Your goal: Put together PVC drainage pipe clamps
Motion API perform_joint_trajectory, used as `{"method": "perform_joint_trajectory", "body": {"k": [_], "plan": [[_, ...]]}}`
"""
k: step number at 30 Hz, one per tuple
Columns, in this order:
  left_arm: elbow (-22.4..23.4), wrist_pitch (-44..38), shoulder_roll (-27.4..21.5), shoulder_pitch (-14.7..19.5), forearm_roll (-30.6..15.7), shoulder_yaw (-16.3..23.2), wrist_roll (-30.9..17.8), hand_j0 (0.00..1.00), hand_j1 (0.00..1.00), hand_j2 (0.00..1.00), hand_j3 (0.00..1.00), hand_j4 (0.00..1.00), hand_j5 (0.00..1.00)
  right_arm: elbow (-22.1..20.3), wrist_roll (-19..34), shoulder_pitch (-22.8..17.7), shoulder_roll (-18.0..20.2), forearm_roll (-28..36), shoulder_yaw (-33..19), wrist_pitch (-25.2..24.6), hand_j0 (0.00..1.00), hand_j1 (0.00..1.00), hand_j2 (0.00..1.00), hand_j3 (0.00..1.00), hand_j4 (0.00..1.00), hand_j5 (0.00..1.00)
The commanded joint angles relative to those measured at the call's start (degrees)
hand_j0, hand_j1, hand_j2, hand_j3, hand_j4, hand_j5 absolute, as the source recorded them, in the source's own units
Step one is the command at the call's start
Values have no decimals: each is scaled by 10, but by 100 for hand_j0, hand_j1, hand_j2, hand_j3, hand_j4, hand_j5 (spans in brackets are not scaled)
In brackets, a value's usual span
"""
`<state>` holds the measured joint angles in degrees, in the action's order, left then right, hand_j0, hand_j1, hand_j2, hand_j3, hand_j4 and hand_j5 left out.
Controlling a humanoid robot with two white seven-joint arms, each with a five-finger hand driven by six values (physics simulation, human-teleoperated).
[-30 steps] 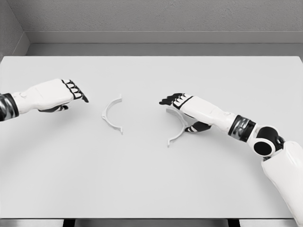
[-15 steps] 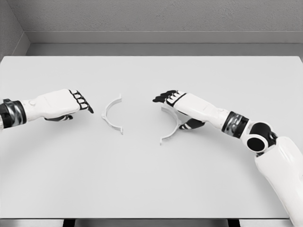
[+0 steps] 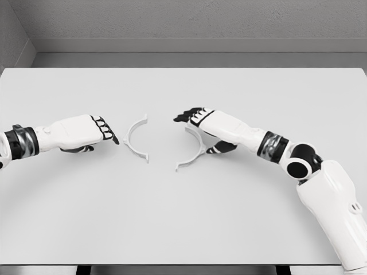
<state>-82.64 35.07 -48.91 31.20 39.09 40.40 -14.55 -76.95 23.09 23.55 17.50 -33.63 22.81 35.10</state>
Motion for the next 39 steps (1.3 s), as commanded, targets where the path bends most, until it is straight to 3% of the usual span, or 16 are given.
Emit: {"method": "perform_joint_trajectory", "body": {"k": [1, 18, 21, 24, 26, 32, 39], "plan": [[0, -1, 0, 0, -2, 1, 0, 74, 74, 74, 74, 74, 74, 8, -1, 0, -5, 2, 7, -1, 100, 100, 100, 100, 100, 100], [9, -1, -1, 9, -7, 2, -11, 74, 74, 74, 74, 74, 74, 11, -1, 14, -30, -4, 26, -1, 100, 100, 100, 100, 100, 100], [33, -1, 0, 21, -7, -3, -11, 75, 75, 75, 75, 75, 75, 15, 0, 18, -36, -6, 29, -1, 100, 100, 100, 100, 100, 100], [59, -1, 4, 35, -7, -7, -10, 84, 84, 84, 84, 84, 84, 26, -1, 29, -41, -7, 37, -1, 100, 100, 100, 100, 100, 100], [59, -1, 9, 36, -7, -5, -10, 100, 100, 100, 100, 100, 100, 30, -1, 32, -41, -7, 37, -1, 100, 100, 100, 100, 100, 100], [75, -1, 60, 53, -7, -2, -9, 100, 100, 100, 100, 100, 100, 51, -1, 43, -55, -10, 38, -1, 100, 100, 100, 100, 100, 100], [144, -1, 122, 86, -7, -2, -9, 100, 100, 100, 100, 100, 100, 51, -1, 51, -60, -10, 36, -1, 100, 100, 100, 100, 100, 100]]}}
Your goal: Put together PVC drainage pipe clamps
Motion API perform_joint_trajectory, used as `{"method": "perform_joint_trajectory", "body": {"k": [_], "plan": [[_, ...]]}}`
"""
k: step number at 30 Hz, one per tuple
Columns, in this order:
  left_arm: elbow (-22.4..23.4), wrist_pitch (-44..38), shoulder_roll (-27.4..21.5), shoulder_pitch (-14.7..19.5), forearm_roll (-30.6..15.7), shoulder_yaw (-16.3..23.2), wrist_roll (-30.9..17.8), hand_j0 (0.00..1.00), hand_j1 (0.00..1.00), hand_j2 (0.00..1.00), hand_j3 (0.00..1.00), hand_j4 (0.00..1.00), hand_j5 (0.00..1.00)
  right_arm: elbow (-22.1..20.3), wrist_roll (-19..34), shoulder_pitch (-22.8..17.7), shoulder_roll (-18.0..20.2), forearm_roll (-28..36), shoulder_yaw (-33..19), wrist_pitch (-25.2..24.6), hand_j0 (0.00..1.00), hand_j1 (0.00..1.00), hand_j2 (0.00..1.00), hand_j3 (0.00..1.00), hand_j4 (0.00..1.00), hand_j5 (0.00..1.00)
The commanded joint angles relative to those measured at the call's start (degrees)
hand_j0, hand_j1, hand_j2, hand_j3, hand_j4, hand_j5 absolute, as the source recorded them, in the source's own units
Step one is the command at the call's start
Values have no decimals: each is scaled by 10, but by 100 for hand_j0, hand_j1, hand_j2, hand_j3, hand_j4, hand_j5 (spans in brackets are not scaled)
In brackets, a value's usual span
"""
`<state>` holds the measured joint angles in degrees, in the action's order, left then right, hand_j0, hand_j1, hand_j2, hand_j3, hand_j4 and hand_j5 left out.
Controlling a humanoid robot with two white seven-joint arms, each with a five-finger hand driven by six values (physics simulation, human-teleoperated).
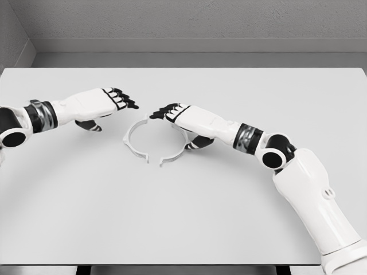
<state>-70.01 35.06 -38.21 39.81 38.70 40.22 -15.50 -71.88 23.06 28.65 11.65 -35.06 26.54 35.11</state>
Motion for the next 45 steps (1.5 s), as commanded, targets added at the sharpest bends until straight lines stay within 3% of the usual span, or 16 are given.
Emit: {"method": "perform_joint_trajectory", "body": {"k": [1, 6, 7, 10, 12, 14, 16, 18, 20, 23, 25, 45], "plan": [[21, -1, 14, 0, -3, -1, 0, 100, 100, 100, 100, 100, 100, 1, 0, 0, -2, 4, -1, -1, 100, 100, 100, 100, 100, 100], [24, -1, 14, 0, -3, -4, 0, 100, 100, 100, 100, 100, 100, -12, -1, -4, 4, 14, -8, -1, 100, 100, 100, 100, 100, 100], [24, -1, 14, 1, -3, -4, 0, 100, 100, 100, 100, 100, 100, -34, -3, -4, 20, 16, -16, -1, 100, 100, 100, 100, 100, 100], [32, -1, 15, 6, -4, -4, 0, 100, 100, 100, 100, 100, 100, -152, 1, -29, 89, 112, -98, -1, 100, 100, 100, 100, 100, 100], [33, -1, 16, 6, -4, -4, 0, 100, 100, 100, 100, 100, 100, -196, 1, -30, 178, 235, -103, -1, 100, 100, 100, 100, 100, 100], [34, -1, 26, 6, -4, -3, 0, 100, 100, 100, 100, 100, 100, -225, 0, -58, 246, 286, -129, -1, 100, 100, 100, 100, 100, 100], [38, -1, 42, 6, -3, -2, 0, 100, 100, 100, 100, 100, 100, -251, 10, -140, 254, 289, -198, -1, 100, 100, 100, 100, 100, 100], [51, -1, 52, 6, -3, -2, 0, 100, 100, 100, 100, 100, 100, -247, 9, -185, 286, 316, -249, -1, 100, 100, 100, 100, 100, 100], [59, -1, 60, 7, -2, -2, -1, 100, 100, 100, 100, 100, 100, -246, 10, -234, 285, 321, -307, -1, 100, 100, 100, 100, 100, 100], [60, -1, 67, 6, -2, -2, -1, 100, 100, 100, 100, 100, 100, -230, 12, -260, 272, 317, -329, -1, 100, 100, 100, 100, 100, 100], [60, -1, 73, 7, -2, -2, -1, 100, 100, 100, 100, 100, 100, -212, 12, -264, 268, 313, -322, -1, 100, 100, 100, 100, 100, 100], [58, -1, 90, 9, 1, -1, -3, 100, 100, 100, 100, 100, 100, -215, 11, -272, 259, 317, -321, -1, 100, 100, 100, 100, 100, 100]]}}
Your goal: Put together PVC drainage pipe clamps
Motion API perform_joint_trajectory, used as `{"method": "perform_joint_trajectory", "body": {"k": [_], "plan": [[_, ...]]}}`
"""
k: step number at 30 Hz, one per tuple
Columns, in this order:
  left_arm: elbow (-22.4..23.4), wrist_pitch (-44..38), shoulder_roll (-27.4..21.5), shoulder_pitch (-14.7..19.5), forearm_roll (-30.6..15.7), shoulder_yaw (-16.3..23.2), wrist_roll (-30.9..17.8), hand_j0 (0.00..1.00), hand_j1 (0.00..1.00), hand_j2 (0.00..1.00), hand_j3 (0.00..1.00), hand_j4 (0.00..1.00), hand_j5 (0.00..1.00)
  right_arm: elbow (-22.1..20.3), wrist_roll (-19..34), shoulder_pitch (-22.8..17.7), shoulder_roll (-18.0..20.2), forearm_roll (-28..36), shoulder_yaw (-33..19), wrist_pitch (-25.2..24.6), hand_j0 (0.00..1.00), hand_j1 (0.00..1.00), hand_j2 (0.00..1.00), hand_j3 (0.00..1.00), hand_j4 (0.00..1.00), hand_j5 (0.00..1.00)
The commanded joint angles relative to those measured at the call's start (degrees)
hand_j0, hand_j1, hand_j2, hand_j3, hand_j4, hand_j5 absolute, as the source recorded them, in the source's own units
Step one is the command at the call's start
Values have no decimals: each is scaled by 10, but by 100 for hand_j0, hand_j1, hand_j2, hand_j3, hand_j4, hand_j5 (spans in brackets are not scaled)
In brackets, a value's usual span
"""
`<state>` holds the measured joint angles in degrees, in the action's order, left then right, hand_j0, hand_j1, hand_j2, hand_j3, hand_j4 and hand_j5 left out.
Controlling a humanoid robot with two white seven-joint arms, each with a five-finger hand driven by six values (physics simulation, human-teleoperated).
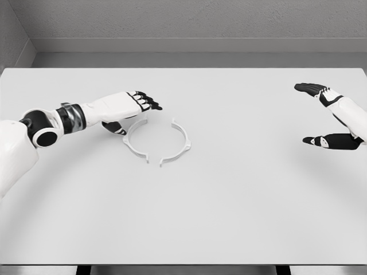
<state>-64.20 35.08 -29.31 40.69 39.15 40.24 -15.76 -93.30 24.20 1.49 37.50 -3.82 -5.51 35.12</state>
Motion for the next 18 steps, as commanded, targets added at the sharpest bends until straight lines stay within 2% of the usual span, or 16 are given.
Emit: {"method": "perform_joint_trajectory", "body": {"k": [1, 18], "plan": [[0, -1, 1, 0, -3, -1, -1, 100, 100, 100, 100, 100, 100, 0, 0, 0, 0, 5, 1, -1, 100, 100, 100, 100, 100, 100], [-4, -1, 22, 1, -4, -2, -16, 100, 100, 100, 100, 100, 100, -2, 0, 0, 0, 5, 1, -1, 100, 100, 100, 100, 100, 100]]}}
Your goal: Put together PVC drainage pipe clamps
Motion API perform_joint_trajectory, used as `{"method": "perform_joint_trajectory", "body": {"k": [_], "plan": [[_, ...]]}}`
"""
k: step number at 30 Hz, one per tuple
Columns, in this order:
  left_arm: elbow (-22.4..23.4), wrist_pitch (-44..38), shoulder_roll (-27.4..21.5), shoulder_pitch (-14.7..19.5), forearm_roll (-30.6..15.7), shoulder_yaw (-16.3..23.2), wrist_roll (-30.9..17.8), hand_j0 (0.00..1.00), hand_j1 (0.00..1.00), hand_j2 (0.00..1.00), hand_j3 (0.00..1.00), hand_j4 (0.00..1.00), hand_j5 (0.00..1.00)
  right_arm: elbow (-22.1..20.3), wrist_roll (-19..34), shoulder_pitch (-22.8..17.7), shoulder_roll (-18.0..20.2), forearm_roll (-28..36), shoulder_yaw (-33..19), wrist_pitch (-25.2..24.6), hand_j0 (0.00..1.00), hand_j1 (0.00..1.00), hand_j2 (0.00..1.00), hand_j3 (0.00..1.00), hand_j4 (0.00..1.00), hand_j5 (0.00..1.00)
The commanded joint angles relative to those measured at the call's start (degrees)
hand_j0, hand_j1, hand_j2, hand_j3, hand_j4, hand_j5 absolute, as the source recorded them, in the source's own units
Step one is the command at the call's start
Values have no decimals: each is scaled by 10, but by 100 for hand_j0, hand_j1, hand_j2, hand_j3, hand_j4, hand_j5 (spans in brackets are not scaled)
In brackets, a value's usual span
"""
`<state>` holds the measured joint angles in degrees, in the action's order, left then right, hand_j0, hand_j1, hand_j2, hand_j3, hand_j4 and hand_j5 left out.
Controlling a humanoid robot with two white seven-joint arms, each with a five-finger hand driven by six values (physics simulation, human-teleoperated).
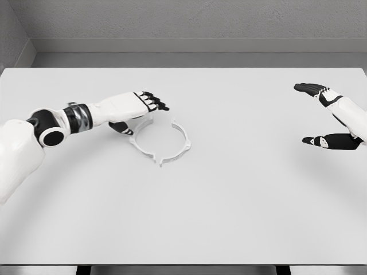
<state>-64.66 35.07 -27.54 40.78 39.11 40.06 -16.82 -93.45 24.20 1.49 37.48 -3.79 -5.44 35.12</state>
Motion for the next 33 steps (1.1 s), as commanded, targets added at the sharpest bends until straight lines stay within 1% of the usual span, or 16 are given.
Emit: {"method": "perform_joint_trajectory", "body": {"k": [1, 13, 16, 24, 27, 31, 33], "plan": [[1, -1, 5, 0, -3, -1, -5, 100, 100, 100, 100, 100, 100, -1, 0, 0, 1, 5, 0, -1, 100, 100, 100, 100, 100, 100], [8, -1, -1, 0, -7, -3, -4, 100, 100, 100, 100, 100, 100, -1, 0, 0, 1, 5, 5, -1, 100, 100, 100, 100, 100, 100], [8, -1, -2, 8, -7, -4, -4, 100, 100, 100, 100, 100, 100, -1, 0, 0, 1, 6, 5, -1, 100, 100, 100, 100, 100, 100], [6, -1, -2, 12, -9, -4, -4, 100, 100, 100, 100, 100, 100, -2, -1, 0, 1, 6, 5, -1, 100, 100, 100, 100, 100, 100], [5, -1, -9, 13, -19, -3, -4, 100, 100, 100, 100, 100, 100, -1, -1, 0, -1, 6, 5, -1, 100, 100, 100, 100, 100, 100], [-2, -1, -11, 17, -27, -2, -4, 100, 100, 100, 100, 100, 100, -2, -1, 0, -1, 6, 5, -1, 100, 100, 100, 100, 100, 100], [-18, -1, -9, 20, -35, 2, -4, 100, 100, 100, 100, 100, 100, -1, -1, 0, -1, 6, 5, -1, 100, 100, 100, 100, 100, 100]]}}
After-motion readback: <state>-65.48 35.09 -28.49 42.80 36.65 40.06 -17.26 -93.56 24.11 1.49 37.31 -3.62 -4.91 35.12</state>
